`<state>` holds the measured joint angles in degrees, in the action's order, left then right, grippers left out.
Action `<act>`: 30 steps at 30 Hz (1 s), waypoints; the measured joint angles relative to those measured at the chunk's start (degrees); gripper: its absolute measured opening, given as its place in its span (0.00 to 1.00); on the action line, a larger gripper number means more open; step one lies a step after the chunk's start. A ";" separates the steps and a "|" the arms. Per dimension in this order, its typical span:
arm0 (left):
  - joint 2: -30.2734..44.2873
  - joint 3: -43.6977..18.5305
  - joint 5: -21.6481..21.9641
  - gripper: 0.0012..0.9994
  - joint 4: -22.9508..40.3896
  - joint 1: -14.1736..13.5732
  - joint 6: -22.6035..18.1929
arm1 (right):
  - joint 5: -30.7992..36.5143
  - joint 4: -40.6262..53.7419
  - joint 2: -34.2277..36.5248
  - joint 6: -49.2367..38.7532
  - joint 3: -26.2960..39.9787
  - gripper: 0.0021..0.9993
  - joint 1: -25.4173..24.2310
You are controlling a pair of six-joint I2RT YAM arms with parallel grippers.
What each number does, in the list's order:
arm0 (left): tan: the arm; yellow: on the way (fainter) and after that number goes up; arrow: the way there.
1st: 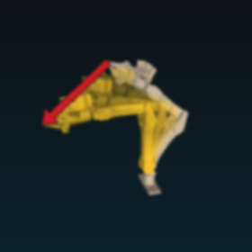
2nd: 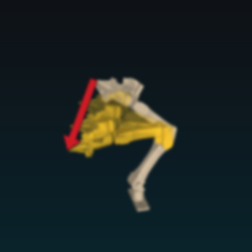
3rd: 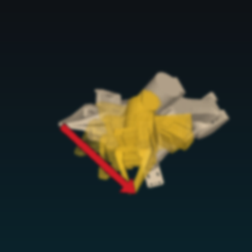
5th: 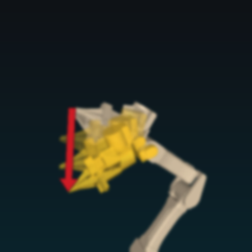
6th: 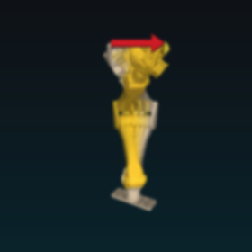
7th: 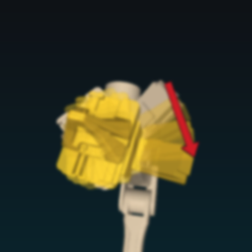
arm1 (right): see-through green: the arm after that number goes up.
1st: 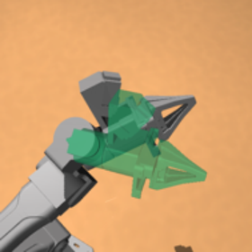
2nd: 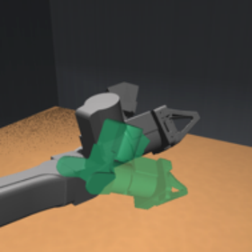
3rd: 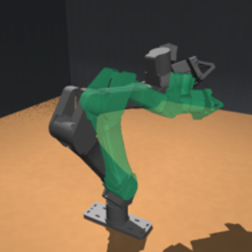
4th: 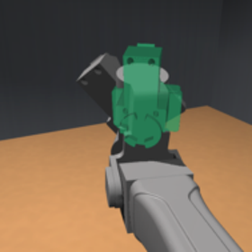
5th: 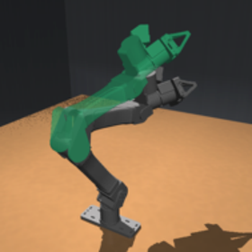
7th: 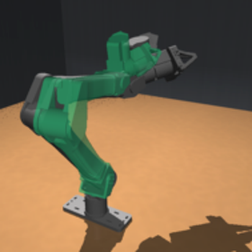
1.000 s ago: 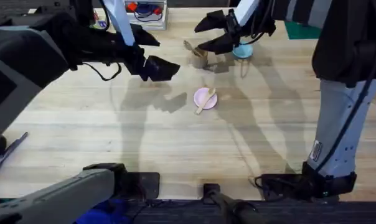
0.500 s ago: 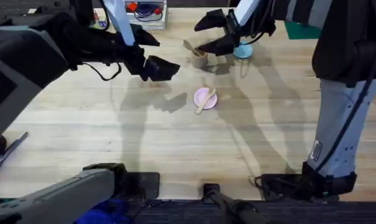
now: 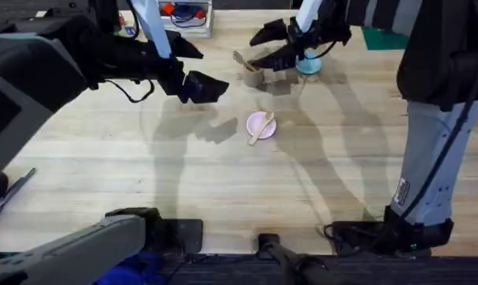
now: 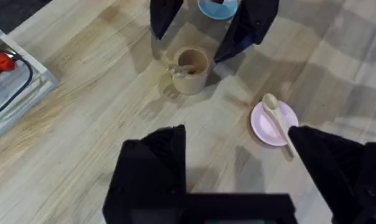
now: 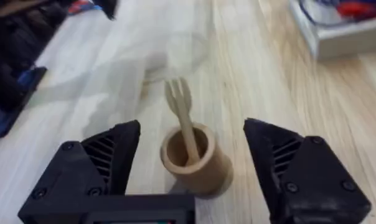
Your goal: Pick up a utensil and set it on the pink plate, then put the other utensil in the container.
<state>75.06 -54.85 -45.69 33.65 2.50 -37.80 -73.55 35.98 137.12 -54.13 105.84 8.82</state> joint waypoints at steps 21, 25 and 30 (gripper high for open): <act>-0.02 0.00 0.00 0.99 0.00 0.00 0.00 | 24.07 20.45 -20.22 7.71 0.20 1.00 0.00; -0.02 0.00 0.00 0.99 0.00 0.00 0.00 | 28.93 25.34 -24.21 9.65 0.20 1.00 0.00; -0.02 0.00 0.00 0.99 0.00 0.00 0.00 | 34.22 31.67 -28.49 13.87 0.20 1.00 0.00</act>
<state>75.05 -54.85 -45.69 33.65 2.50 -37.80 -39.33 67.65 108.63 -40.25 106.04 8.82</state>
